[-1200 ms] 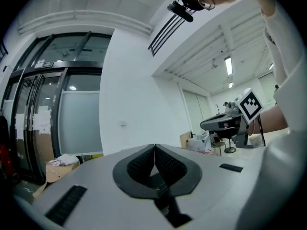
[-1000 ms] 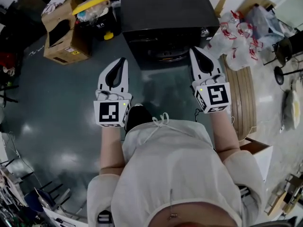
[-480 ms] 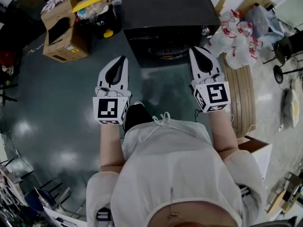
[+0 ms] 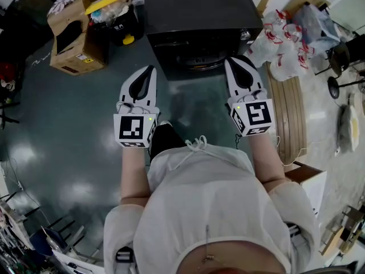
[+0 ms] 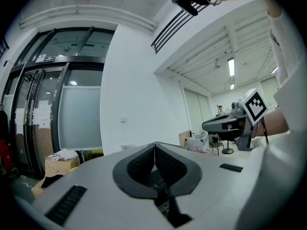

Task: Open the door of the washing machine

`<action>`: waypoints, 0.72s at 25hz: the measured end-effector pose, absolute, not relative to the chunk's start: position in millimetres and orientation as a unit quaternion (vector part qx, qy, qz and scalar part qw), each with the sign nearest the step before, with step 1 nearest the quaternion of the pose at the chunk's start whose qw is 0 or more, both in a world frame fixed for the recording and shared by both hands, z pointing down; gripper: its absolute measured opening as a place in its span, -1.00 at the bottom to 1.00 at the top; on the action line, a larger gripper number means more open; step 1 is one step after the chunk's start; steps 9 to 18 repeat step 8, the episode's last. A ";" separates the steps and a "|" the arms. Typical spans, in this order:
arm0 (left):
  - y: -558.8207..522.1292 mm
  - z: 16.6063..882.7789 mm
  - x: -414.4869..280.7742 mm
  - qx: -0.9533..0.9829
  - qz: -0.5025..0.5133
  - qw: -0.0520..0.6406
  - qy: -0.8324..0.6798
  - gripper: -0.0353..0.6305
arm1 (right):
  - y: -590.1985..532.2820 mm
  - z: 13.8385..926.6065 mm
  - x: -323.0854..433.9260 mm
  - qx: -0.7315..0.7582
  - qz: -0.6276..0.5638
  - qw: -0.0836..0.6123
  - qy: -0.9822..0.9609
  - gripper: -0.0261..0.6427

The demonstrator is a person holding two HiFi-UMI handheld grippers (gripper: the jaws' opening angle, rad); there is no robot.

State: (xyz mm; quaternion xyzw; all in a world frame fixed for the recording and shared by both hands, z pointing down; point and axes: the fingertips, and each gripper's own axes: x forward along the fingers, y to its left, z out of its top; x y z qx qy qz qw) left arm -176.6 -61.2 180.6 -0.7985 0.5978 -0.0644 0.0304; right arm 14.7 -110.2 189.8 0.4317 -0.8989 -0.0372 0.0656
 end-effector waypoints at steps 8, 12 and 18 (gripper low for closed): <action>-59.0 184.0 -171.7 -0.800 -0.064 0.030 0.595 -0.83 | -106.3 189.7 16.6 0.435 -0.040 0.063 -0.897 -0.92; -59.0 184.0 -171.7 -0.800 -0.064 0.030 0.595 -0.83 | -106.3 189.7 16.6 0.435 -0.040 0.063 -0.897 -0.92; -59.0 184.0 -171.7 -0.800 -0.064 0.030 0.595 -0.83 | -106.3 189.7 16.6 0.435 -0.040 0.063 -0.897 -0.92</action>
